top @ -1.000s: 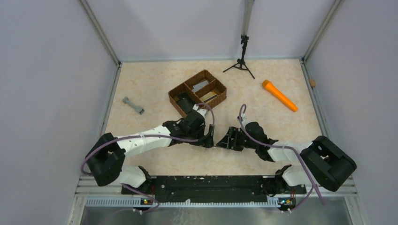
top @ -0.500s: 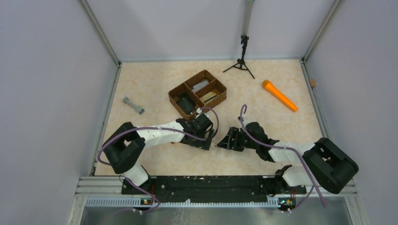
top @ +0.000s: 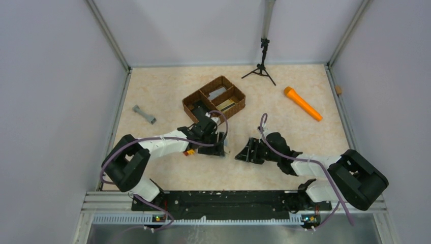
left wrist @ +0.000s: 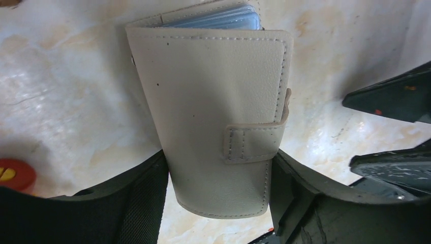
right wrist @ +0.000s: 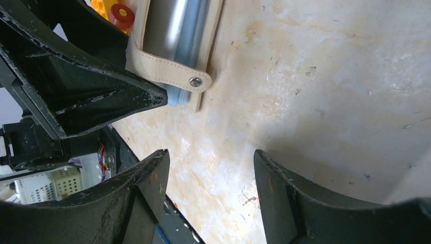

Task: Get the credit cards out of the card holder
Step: Pick up the card holder from the center of the board.

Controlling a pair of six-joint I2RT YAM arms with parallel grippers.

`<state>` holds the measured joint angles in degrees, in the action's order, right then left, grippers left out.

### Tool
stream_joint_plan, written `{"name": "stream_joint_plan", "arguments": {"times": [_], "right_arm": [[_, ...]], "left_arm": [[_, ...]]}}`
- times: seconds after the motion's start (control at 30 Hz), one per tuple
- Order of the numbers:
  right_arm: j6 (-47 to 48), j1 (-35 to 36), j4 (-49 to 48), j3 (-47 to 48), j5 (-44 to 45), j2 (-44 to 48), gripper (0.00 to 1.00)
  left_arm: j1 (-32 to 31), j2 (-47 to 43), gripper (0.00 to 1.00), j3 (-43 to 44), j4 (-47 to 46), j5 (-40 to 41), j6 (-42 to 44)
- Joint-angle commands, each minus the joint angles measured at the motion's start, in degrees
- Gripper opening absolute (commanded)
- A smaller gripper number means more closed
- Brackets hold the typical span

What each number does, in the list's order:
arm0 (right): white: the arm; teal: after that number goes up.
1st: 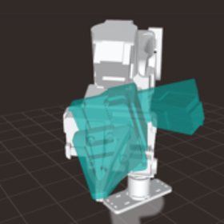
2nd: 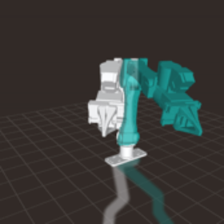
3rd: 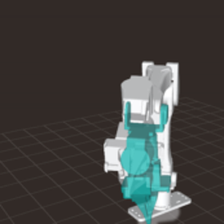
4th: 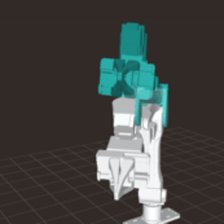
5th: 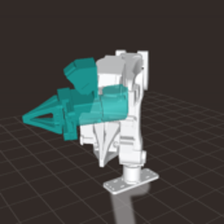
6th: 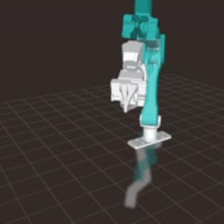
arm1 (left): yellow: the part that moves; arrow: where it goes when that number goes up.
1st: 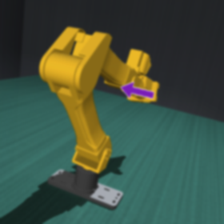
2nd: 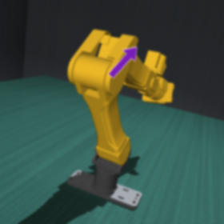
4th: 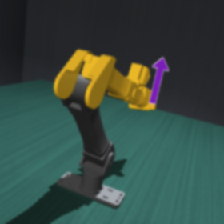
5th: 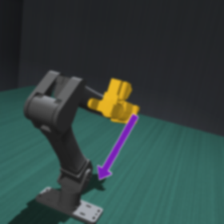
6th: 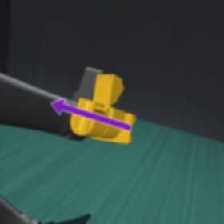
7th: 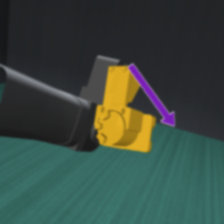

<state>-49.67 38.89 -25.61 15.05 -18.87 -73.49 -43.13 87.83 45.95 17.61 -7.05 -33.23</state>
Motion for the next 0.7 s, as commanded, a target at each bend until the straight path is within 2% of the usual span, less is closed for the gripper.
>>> {"name": "stream_joint_plan", "arguments": {"times": [0.0,0.07,0.1,0.17,0.27,0.67], "right_arm": [[0.2,0.4,-1.7,0.2,0.1,1.4,0.63],[0.1,0.4,-1.6,0.1,0.1,1.6,0.63],[0.1,0.4,-1.6,0.2,0.1,1.5,0.62],[0.2,0.4,-1.5,0.2,0.1,1.6,0.62],[0.1,0.4,-1.4,0.3,0.2,1.7,0.61],[0.0,0.4,-0.8,0.2,0.9,2.3,0.60]], "left_arm": [[0.4,5.0,0.69,-3.2,-1.0,-4.0,-0.3],[0.5,6.0,0.69,-3.2,-0.4,-3.0,-0.6],[0.5,6.3,0.72,-3.0,-0.1,-2.1,-0.8],[0.5,6.8,0.86,-2.7,0.5,-0.9,-1.1],[0.4,7.4,0.94,-1.8,1.8,1.0,-1.8],[-3.9,14.2,0.91,7.3,14.0,15.7,-3.2]]}}
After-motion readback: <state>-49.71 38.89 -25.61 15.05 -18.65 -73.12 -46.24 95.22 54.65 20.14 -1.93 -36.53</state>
